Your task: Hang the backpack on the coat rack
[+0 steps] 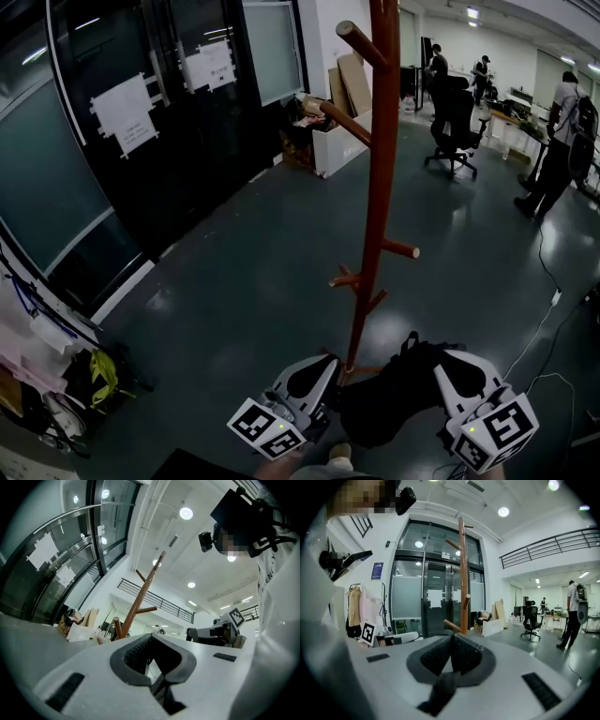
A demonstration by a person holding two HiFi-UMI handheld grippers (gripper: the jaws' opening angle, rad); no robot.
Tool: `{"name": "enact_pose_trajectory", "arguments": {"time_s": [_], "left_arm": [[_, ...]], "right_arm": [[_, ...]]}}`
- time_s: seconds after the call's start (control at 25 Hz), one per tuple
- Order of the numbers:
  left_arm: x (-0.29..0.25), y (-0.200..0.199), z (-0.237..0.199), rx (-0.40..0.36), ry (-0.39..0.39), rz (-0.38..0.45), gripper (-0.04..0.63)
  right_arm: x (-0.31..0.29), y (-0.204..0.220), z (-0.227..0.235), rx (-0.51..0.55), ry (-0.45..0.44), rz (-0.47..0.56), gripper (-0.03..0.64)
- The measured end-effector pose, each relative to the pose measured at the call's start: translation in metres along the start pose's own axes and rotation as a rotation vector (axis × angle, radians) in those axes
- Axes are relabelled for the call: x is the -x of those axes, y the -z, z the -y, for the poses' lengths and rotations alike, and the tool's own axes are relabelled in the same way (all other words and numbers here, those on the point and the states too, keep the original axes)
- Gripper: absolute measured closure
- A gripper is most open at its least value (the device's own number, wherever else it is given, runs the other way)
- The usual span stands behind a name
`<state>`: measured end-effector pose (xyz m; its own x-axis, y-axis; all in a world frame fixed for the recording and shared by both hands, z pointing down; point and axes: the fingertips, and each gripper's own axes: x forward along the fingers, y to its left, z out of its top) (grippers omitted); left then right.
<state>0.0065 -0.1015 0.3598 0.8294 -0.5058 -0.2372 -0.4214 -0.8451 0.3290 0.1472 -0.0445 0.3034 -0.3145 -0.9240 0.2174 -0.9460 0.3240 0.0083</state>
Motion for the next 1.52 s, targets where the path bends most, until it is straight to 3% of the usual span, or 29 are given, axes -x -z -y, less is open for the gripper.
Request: {"name": "enact_pose_trajectory", "arguments": {"time_s": [0.64, 1.0, 1.32, 1.52], "left_arm": [[-0.046, -0.005, -0.043, 0.006, -0.004, 0.022, 0.584], [-0.075, -0.033, -0.068, -0.027, -0.031, 0.091, 0.584], [-0.085, -0.046, -0.085, -0.04, -0.066, 0.137, 0.584], [-0.092, -0.055, -0.088, -0.03, -0.078, 0.162, 0.584]], "right_arm": [[-0.064, -0.086, 0.036, 0.185, -0.006, 0.068, 0.586], [-0.087, -0.139, 0.051, 0.286, -0.043, 0.123, 0.586], [-0.125, -0.175, 0.05, 0.405, -0.096, 0.106, 0.586], [-0.138, -0.173, 0.06, 0.427, -0.131, 0.036, 0.585]]}}
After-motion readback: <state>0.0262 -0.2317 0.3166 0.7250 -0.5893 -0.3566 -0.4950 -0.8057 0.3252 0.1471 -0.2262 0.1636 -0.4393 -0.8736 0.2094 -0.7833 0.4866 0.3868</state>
